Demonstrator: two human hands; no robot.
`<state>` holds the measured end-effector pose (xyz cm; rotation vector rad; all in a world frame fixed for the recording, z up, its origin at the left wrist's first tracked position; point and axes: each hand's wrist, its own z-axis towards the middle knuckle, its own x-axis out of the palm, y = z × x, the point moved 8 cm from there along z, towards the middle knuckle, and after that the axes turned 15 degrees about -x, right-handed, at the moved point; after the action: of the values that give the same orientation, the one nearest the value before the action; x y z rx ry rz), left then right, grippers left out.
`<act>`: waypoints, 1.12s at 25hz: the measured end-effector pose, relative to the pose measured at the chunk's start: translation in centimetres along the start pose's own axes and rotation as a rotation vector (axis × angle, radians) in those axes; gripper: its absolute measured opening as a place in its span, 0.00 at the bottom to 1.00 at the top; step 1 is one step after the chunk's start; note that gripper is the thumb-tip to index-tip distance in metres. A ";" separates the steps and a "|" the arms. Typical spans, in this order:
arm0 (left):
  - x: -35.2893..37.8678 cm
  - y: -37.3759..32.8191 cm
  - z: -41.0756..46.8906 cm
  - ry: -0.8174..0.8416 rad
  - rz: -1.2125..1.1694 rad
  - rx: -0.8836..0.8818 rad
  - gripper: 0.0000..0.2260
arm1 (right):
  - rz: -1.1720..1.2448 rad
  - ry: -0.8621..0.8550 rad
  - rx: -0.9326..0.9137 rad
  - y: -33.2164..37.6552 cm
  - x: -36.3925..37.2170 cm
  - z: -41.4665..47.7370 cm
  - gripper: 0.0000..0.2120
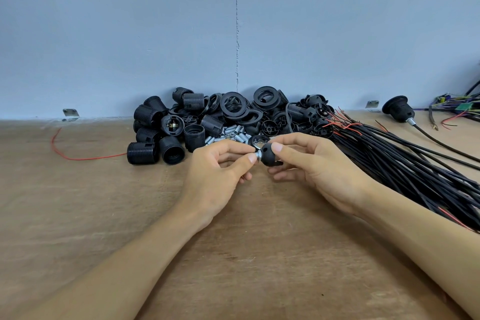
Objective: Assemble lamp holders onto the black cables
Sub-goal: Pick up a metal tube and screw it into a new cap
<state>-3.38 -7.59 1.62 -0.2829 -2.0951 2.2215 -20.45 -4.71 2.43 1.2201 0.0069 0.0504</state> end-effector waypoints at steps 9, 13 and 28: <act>-0.2 -0.4 -0.2 -0.015 -0.013 0.024 0.07 | -0.126 0.146 0.057 0.1 0.9 -0.3 0.19; 0.1 -0.7 -0.5 0.006 0.018 0.061 0.08 | -0.251 0.107 0.091 -0.2 0.4 -0.5 0.25; -0.3 -0.7 -0.4 -0.051 0.032 0.053 0.07 | -0.167 0.049 0.047 -0.2 -0.1 0.0 0.28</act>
<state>-3.03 -7.19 2.34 -0.2606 -2.0672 2.3224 -20.56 -4.74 2.23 1.2611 0.1532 -0.0658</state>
